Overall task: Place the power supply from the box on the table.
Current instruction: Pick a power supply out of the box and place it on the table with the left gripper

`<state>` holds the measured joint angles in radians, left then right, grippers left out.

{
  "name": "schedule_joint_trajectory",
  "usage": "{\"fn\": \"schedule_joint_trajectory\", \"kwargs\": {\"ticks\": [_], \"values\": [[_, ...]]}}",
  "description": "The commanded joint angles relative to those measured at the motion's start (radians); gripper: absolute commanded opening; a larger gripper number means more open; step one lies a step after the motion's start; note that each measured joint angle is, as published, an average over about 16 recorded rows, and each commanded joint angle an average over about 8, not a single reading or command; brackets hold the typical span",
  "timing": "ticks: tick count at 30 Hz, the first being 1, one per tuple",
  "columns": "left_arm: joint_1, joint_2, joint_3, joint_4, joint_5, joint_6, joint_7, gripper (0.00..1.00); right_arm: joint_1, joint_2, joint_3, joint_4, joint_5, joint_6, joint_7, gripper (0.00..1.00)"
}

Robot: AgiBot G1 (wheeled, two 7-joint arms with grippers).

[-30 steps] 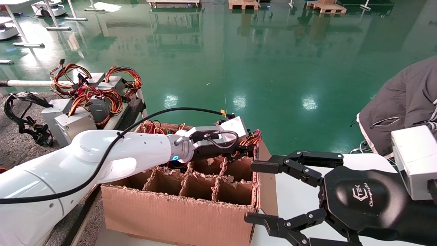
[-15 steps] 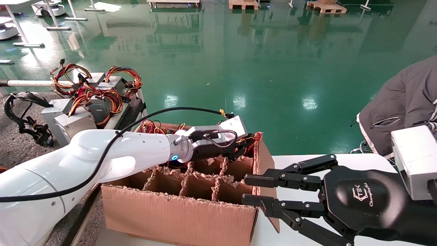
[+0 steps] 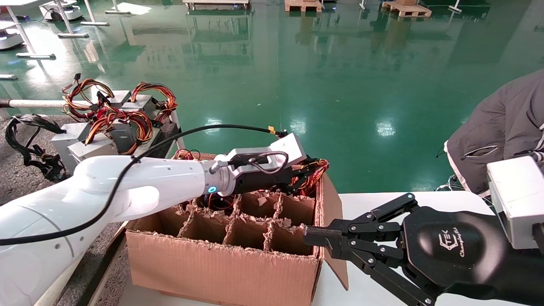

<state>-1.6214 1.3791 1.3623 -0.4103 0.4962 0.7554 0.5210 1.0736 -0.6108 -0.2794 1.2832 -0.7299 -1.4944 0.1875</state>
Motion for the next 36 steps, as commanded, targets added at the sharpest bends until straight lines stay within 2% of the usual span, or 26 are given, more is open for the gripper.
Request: {"fn": "schedule_joint_trajectory", "kwargs": {"ticks": [1, 18, 36], "values": [[-0.001, -0.008, -0.008, -0.004, -0.011, 0.015, 0.010, 0.00, 0.000, 0.000, 0.000, 0.000, 0.000, 0.000, 0.000, 0.00], [-0.044, -0.152, -0.101, -0.088, -0.118, 0.184, 0.104, 0.00, 0.000, 0.000, 0.000, 0.000, 0.000, 0.000, 0.000, 0.00], [-0.143, -0.244, -0.251, -0.116, -0.155, 0.260, 0.199, 0.00, 0.000, 0.000, 0.000, 0.000, 0.000, 0.000, 0.000, 0.00]]}}
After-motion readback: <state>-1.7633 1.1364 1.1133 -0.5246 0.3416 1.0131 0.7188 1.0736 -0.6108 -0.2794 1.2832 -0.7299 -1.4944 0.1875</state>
